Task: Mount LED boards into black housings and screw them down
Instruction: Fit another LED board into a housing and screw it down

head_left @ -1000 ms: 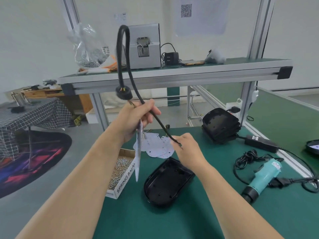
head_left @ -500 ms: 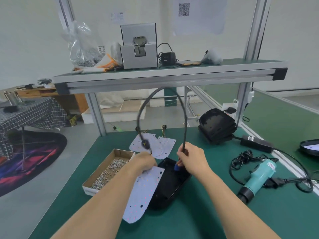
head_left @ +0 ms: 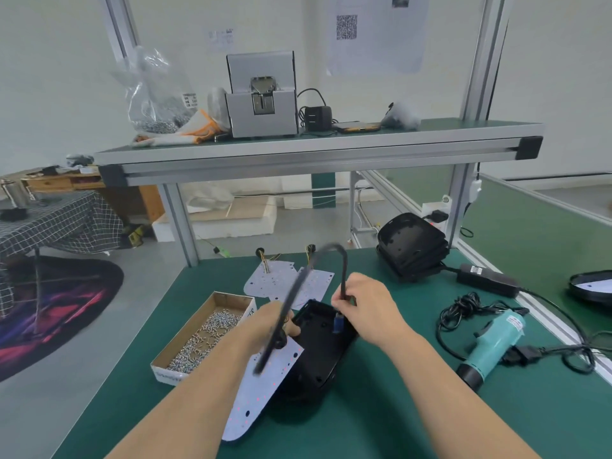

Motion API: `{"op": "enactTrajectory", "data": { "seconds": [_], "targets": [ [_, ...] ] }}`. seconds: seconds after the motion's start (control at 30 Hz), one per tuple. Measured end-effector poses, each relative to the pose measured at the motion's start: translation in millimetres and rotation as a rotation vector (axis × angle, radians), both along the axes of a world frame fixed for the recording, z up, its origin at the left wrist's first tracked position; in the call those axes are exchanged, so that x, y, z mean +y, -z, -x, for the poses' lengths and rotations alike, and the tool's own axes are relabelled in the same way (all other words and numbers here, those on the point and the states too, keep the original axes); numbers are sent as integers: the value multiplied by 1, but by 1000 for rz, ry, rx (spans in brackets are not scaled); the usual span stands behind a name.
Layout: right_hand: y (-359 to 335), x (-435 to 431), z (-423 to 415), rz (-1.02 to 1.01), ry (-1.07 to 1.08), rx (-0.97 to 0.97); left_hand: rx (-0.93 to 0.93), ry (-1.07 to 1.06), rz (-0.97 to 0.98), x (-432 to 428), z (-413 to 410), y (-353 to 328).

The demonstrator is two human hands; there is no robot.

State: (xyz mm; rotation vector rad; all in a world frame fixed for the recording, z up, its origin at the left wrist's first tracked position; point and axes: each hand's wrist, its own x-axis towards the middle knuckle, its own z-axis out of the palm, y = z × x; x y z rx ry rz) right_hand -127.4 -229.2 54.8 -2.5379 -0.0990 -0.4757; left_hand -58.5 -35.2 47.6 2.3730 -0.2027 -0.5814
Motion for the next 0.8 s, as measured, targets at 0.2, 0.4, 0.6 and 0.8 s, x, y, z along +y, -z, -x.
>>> {"op": "enactTrajectory", "data": {
  "seconds": [0.2, 0.4, 0.6, 0.8],
  "targets": [
    [-2, -1, 2, 52, 18, -66, -85, 60, 25, -4, 6, -29],
    [-21, -11, 6, -169, -113, 105, -91, 78, 19, -1, 7, -37],
    [-12, -37, 18, -1341, -445, 271, 44, -21, 299, 5, 8, -38],
    [-3, -2, 12, -994, -329, 199, 189, 61, 377, -4, 13, -37]
  ]
}}
